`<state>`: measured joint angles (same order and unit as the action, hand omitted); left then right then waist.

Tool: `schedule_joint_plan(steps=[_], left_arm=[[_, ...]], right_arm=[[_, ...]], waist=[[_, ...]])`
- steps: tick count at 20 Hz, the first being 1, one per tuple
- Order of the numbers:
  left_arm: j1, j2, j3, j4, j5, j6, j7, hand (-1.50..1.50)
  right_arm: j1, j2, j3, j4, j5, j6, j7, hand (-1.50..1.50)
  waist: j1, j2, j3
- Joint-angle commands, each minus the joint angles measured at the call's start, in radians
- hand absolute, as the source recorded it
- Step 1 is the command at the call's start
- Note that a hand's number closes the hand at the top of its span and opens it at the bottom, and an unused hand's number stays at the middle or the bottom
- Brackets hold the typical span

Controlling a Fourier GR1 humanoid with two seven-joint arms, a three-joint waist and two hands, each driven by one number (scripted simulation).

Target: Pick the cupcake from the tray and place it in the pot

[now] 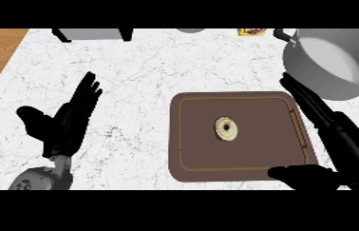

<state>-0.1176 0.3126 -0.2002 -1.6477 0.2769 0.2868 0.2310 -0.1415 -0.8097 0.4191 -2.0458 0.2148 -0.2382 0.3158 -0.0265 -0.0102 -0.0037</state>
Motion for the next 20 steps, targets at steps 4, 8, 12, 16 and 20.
schedule_joint_plan(steps=[4, 8, 12, 16, 20], left_arm=[[-0.051, -0.006, -0.003, -0.012, -0.008, -0.006, 0.043, 0.00], [-0.047, -0.047, -0.045, -0.011, -0.063, 0.028, 0.042, 0.00], [-0.015, -0.004, 0.031, -0.056, 0.014, -0.052, 0.057, 0.00], [-0.038, -0.043, -0.020, -0.088, -0.062, 0.008, 0.121, 0.00], [-0.030, -0.059, 0.020, -0.011, -0.046, -0.023, 0.083, 0.00]], right_arm=[[-0.141, -0.130, -0.022, -0.188, -0.103, 0.270, 0.442, -1.50], [-0.257, -0.073, -0.015, -0.121, -0.182, 0.359, 0.607, -1.50], [-0.329, 0.029, -0.003, -0.021, -0.202, 0.407, 0.676, -1.50], [-0.343, 0.126, 0.071, 0.036, -0.112, 0.426, 0.726, -1.50], [-0.317, 0.134, 0.068, 0.027, -0.120, 0.488, 0.759, -1.50]], waist=[[0.028, 0.008, 0.000], [0.041, 0.012, 0.001], [0.044, 0.012, 0.003], [0.039, 0.011, 0.003], [0.031, 0.010, 0.003]])
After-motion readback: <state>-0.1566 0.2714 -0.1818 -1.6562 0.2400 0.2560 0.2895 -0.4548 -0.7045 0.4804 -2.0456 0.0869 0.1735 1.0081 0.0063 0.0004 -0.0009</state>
